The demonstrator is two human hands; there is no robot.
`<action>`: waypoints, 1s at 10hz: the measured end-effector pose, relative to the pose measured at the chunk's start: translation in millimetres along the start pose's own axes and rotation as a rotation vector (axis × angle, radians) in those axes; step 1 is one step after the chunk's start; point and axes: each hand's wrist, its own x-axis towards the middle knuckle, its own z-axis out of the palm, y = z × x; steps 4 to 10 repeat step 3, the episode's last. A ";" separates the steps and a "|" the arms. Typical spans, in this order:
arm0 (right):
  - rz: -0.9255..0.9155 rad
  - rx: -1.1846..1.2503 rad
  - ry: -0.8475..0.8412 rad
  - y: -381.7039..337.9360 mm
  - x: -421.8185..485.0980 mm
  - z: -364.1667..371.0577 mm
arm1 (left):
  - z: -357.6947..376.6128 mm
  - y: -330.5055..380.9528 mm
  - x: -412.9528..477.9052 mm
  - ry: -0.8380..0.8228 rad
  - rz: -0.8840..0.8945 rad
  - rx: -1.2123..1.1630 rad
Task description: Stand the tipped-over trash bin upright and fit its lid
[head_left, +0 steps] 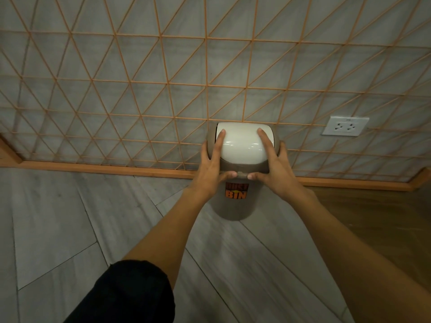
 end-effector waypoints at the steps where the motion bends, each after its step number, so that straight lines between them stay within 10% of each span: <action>1: 0.037 -0.077 -0.018 -1.3 -0.3 0.2 | 1.4 4.3 -0.4 0.002 -0.044 0.060; 10: 0.072 -0.245 0.042 -22.8 -10.8 -0.9 | -7.9 23.7 -9.2 -0.037 -0.160 0.155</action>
